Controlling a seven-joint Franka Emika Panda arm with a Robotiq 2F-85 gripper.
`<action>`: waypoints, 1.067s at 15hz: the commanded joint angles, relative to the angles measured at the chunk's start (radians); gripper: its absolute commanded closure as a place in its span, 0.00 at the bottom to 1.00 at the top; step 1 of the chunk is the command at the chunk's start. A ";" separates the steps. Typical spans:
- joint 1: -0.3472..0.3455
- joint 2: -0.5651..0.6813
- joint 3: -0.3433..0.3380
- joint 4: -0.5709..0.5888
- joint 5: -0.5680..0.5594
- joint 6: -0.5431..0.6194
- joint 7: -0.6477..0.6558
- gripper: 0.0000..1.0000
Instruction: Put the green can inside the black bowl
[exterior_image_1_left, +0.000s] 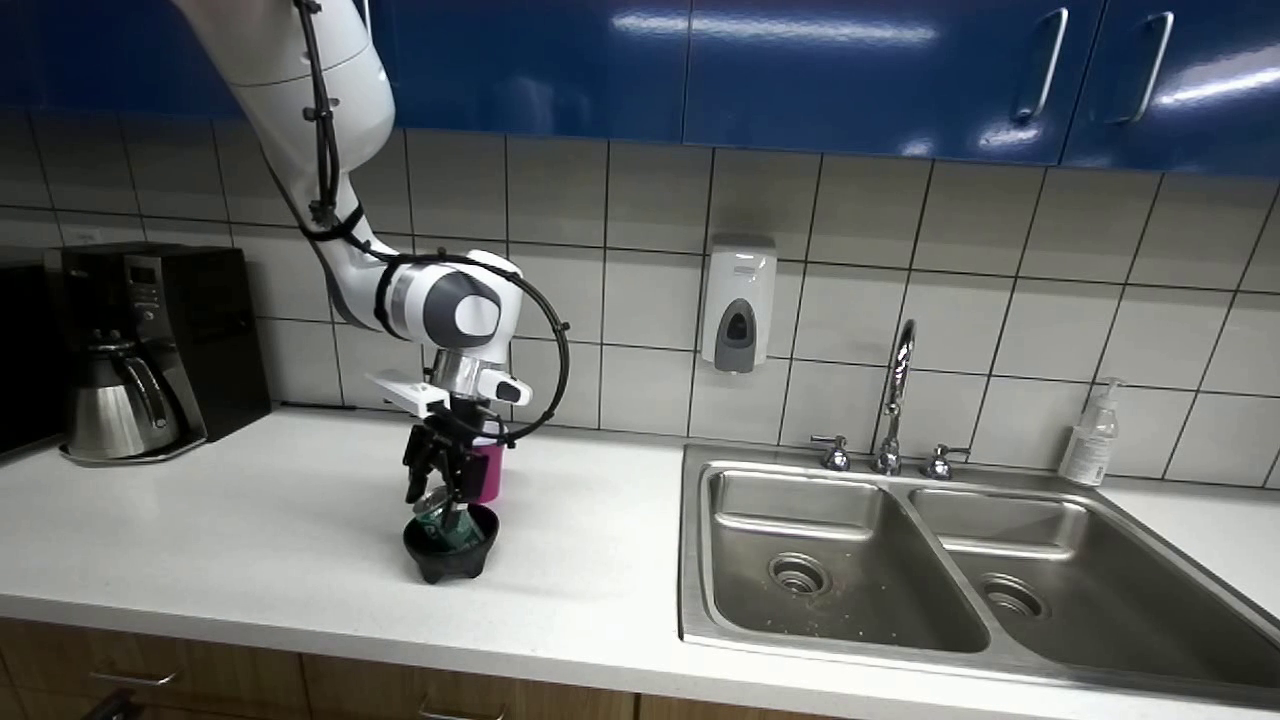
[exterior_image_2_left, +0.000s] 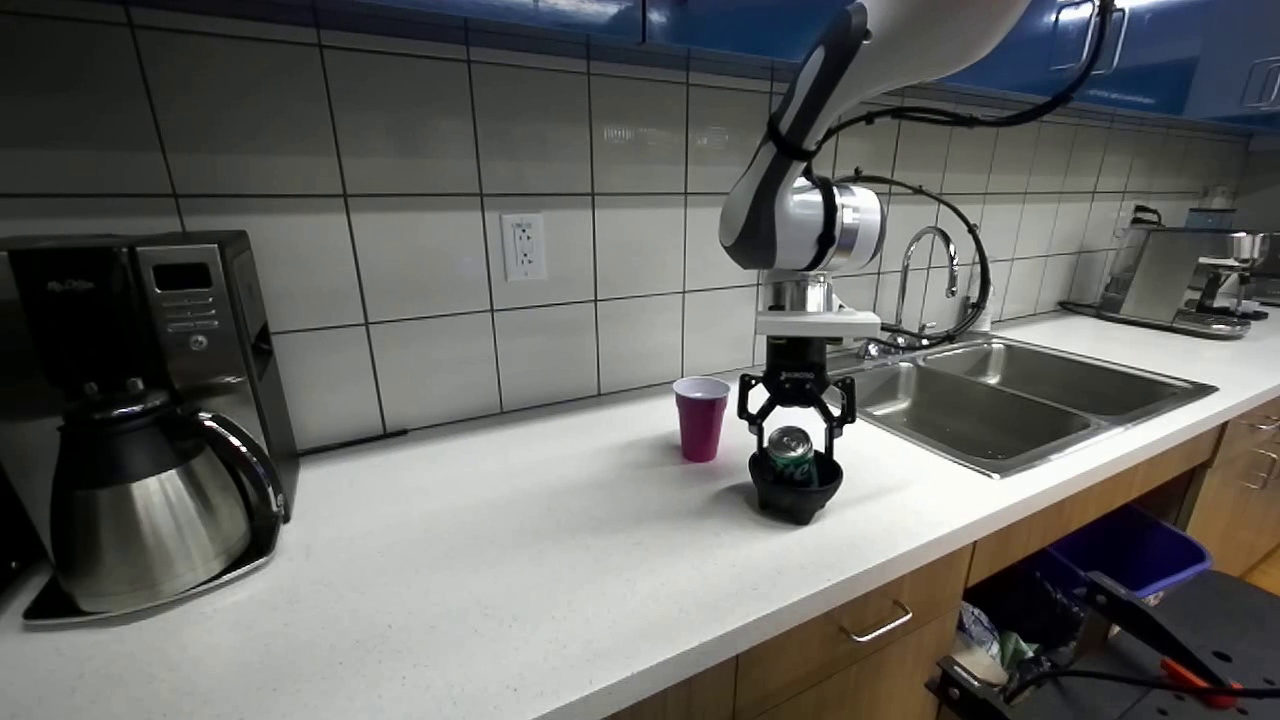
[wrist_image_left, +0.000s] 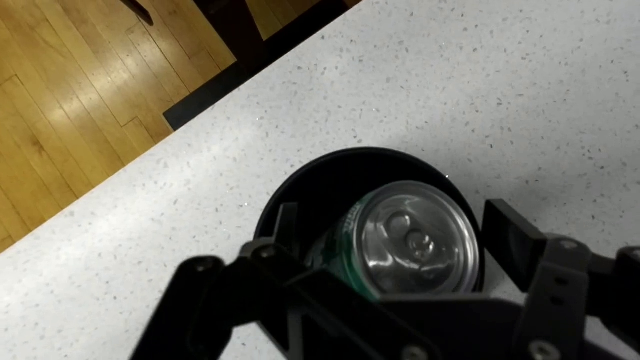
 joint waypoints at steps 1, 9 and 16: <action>-0.016 -0.006 0.009 0.007 0.019 0.003 0.007 0.00; 0.005 -0.072 0.002 -0.031 -0.002 0.024 0.021 0.00; 0.024 -0.174 0.021 -0.089 -0.014 0.002 -0.014 0.00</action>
